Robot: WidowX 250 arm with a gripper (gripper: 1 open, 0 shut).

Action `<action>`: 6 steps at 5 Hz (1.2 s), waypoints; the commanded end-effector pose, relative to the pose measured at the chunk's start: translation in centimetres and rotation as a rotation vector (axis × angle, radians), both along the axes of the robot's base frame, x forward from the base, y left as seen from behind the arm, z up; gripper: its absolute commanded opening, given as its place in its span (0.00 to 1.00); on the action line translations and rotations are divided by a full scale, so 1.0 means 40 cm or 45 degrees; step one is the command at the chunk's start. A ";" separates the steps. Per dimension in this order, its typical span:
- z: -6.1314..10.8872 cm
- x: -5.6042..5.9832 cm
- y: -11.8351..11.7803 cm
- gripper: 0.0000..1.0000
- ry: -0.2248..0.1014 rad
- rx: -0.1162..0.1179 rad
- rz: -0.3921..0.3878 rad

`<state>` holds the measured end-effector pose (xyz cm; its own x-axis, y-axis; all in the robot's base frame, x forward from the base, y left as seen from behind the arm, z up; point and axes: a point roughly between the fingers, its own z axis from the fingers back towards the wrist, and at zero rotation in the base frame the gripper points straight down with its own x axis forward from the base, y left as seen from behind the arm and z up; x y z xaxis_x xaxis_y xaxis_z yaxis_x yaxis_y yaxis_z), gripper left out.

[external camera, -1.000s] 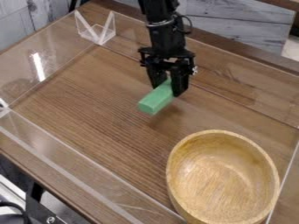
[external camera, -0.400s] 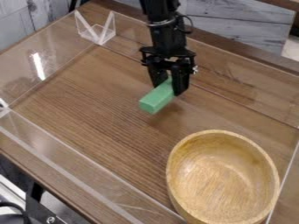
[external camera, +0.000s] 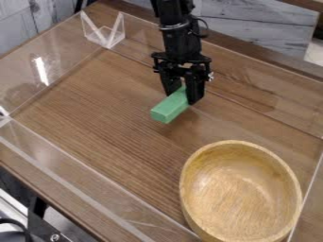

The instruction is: Remove the green block from inside the brown bowl and put it on the table

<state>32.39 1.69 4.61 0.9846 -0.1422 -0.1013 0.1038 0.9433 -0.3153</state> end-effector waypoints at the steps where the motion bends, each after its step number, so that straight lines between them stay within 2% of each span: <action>1: 0.044 0.030 0.014 0.00 -0.084 0.006 0.006; 6: 0.044 0.038 0.034 0.00 -0.069 -0.018 0.022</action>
<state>32.72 2.56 4.49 0.9842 -0.1352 -0.1143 0.0889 0.9358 -0.3410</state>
